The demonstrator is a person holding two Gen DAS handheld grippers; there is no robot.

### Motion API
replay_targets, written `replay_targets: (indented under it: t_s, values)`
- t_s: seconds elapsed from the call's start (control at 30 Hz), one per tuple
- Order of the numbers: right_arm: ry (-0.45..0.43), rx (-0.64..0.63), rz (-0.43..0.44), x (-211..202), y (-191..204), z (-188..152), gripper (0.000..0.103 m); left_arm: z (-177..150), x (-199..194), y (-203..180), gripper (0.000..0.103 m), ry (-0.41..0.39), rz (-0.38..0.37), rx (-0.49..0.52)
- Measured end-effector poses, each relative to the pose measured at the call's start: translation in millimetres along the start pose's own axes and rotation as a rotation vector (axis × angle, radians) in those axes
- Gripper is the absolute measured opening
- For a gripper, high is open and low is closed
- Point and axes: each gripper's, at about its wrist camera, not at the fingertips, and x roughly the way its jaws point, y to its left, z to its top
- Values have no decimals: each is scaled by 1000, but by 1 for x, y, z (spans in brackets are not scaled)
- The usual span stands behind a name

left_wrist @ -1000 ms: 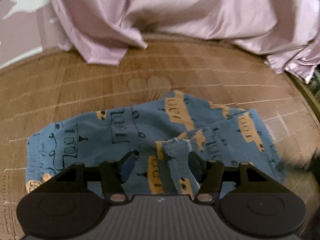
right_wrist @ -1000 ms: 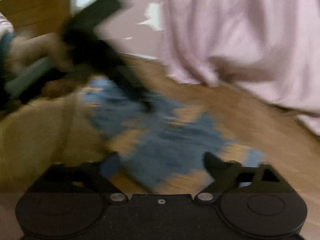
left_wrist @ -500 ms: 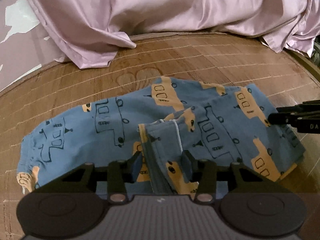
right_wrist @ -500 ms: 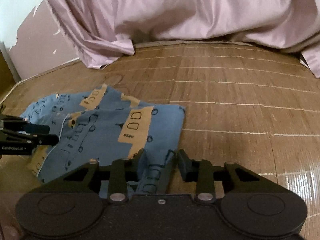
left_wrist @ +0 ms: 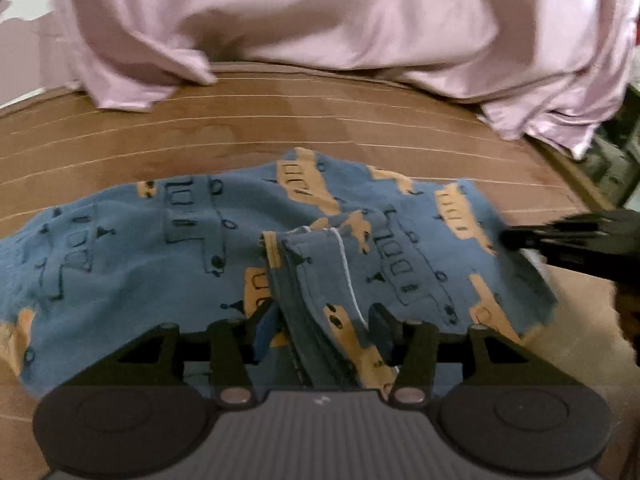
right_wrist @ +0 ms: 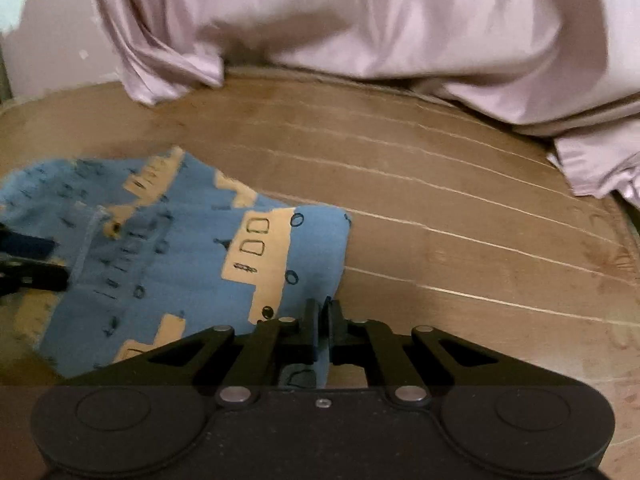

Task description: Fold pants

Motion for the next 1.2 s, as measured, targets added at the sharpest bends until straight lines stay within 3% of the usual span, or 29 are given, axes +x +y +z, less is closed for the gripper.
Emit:
replay_targets:
  t_s: [0.13, 0.2, 0.23, 0.27, 0.37, 0.47, 0.57, 0.67, 0.8, 0.9, 1.07, 1.2]
  values:
    - [-58, -49, -45, -8, 5, 0, 27, -4, -9, 0, 61, -15, -40, 22]
    - [-139, -64, -17, -23, 20, 1, 45, -7, -28, 14, 71, -55, -81, 5]
    - [-179, -79, 23, -30, 31, 0, 61, -9, -39, 22, 78, -87, -77, -11]
    - [-213, -103, 72, -36, 43, -1, 69, -12, -52, 31, 80, -128, -52, -37]
    - [-282, -199, 180, -44, 84, -3, 71, -20, -86, 60, 86, -253, 46, -140]
    - [-319, -275, 223, -39, 119, -7, 73, -32, -107, 85, 95, -336, 163, -231]
    - [-338, -318, 182, -27, 139, -13, 73, -47, -107, 109, 95, -313, 183, -342]
    - [-350, -312, 112, -19, 149, -21, 73, -55, -97, 120, 87, -293, 185, -419]
    - [-322, -278, 131, -9, 150, -29, 75, -52, -86, 127, 72, -275, 218, -469]
    - [-324, -255, 130, -10, 146, -31, 79, -48, -78, 136, 53, -252, 249, -522]
    - [-315, -229, 144, -9, 142, -32, 81, -49, -68, 151, 57, -214, 264, -586]
    - [-315, -220, 146, -9, 142, -33, 83, -48, -64, 149, 58, -208, 279, -544]
